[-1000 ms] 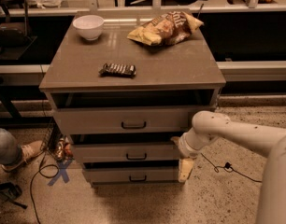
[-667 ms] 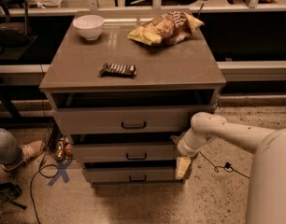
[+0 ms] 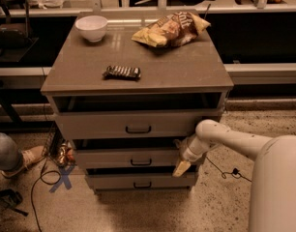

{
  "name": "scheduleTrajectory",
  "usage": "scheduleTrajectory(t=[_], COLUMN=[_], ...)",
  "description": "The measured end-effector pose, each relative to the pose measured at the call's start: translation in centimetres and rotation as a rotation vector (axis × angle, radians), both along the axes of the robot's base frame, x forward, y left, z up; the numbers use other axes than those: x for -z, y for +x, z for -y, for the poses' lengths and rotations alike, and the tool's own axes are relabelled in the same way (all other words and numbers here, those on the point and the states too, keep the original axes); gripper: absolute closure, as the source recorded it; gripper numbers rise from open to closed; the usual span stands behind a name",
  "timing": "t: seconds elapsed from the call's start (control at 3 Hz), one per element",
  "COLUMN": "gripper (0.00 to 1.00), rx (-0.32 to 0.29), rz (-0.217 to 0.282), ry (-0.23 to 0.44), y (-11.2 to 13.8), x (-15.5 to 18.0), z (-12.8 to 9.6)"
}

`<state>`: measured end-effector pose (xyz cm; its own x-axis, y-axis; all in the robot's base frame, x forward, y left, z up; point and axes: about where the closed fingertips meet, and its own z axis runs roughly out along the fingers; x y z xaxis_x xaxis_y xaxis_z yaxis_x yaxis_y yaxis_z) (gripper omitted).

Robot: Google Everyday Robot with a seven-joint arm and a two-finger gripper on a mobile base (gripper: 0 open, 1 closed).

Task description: Open middle drawer

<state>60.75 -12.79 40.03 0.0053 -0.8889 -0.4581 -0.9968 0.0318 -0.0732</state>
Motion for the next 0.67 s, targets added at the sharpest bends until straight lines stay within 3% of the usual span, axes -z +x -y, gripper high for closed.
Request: scheduleTrajectory(t=[0.67], gripper=[0.71], rx=[0.000], rz=[0.000], ry=[0.000], y=[0.00], x=[-0.80], z=[0.00])
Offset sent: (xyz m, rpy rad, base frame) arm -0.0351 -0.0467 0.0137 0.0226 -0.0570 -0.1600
